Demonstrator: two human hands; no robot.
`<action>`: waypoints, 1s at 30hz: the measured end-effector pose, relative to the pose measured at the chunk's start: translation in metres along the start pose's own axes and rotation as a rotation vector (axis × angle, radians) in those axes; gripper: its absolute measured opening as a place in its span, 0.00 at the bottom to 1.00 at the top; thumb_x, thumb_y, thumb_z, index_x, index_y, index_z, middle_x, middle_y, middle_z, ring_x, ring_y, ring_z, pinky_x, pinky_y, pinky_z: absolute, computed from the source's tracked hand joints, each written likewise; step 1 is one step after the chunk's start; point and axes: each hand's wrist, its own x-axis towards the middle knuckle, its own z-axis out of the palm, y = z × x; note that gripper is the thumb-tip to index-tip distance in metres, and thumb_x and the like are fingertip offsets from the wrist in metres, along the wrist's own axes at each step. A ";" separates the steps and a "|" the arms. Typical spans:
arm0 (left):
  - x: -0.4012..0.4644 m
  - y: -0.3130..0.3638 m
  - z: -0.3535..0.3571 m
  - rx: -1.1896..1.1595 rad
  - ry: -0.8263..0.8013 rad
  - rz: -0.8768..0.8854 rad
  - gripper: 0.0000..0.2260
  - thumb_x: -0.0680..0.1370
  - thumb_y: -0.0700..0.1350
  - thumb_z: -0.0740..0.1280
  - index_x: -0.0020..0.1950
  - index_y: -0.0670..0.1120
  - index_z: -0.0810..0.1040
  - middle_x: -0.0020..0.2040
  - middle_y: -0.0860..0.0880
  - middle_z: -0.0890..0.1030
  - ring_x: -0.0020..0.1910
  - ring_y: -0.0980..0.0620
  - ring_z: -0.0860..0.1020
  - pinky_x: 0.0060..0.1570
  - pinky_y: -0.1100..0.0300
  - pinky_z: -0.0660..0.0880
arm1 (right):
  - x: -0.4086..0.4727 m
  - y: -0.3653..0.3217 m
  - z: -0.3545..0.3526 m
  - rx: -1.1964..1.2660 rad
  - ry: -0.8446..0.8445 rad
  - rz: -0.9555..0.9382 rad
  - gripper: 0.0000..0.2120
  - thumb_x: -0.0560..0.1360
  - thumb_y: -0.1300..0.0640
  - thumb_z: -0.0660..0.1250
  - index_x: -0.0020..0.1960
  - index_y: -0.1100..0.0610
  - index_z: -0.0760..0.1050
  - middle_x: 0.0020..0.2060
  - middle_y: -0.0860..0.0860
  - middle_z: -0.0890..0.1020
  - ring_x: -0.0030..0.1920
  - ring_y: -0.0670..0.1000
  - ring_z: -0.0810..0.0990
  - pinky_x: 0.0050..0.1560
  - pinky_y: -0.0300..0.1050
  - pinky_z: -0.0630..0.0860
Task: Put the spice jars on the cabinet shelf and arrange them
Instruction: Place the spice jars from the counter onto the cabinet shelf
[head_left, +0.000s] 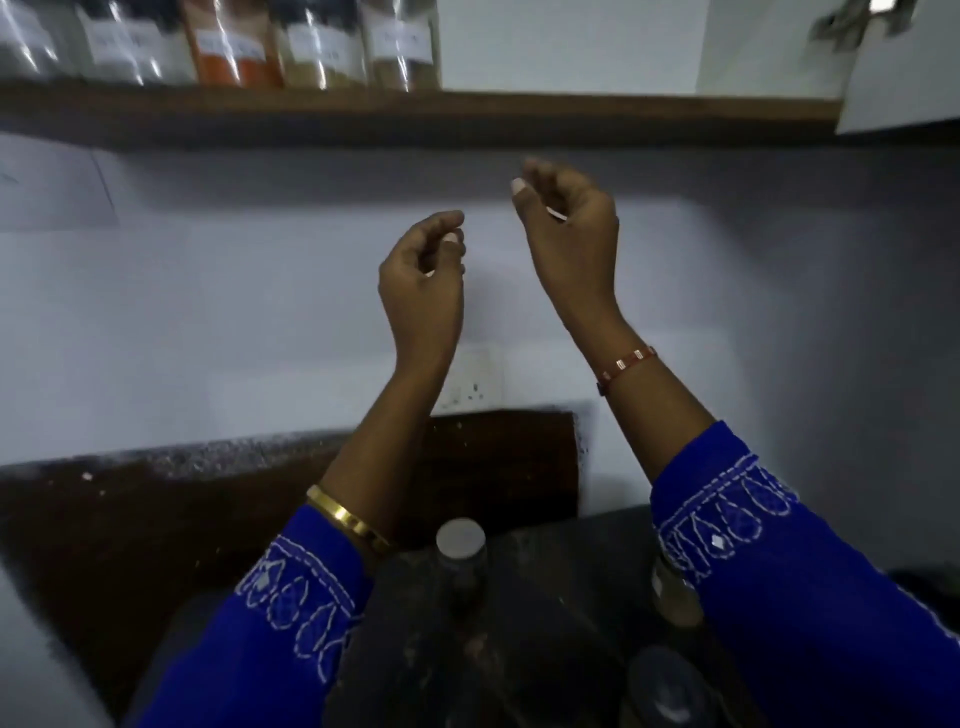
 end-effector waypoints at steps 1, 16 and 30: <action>-0.016 -0.001 -0.001 0.000 -0.019 -0.026 0.10 0.78 0.38 0.62 0.57 0.40 0.79 0.54 0.42 0.81 0.54 0.46 0.80 0.56 0.50 0.79 | -0.013 0.003 -0.010 -0.018 0.008 0.020 0.14 0.76 0.60 0.65 0.60 0.64 0.75 0.57 0.58 0.80 0.58 0.52 0.78 0.46 0.22 0.72; -0.236 -0.064 0.000 -0.005 -0.352 -0.439 0.11 0.77 0.38 0.62 0.57 0.43 0.79 0.54 0.45 0.81 0.55 0.47 0.79 0.59 0.46 0.76 | -0.192 0.061 -0.155 -0.258 -0.087 0.463 0.12 0.75 0.62 0.66 0.58 0.62 0.77 0.49 0.51 0.81 0.53 0.49 0.79 0.58 0.39 0.75; -0.388 -0.093 0.030 0.206 -0.579 -0.860 0.11 0.77 0.37 0.62 0.57 0.41 0.79 0.53 0.45 0.81 0.51 0.50 0.78 0.58 0.55 0.74 | -0.315 0.116 -0.292 -0.569 -0.498 1.053 0.34 0.70 0.58 0.72 0.72 0.56 0.62 0.69 0.55 0.67 0.69 0.56 0.68 0.63 0.48 0.70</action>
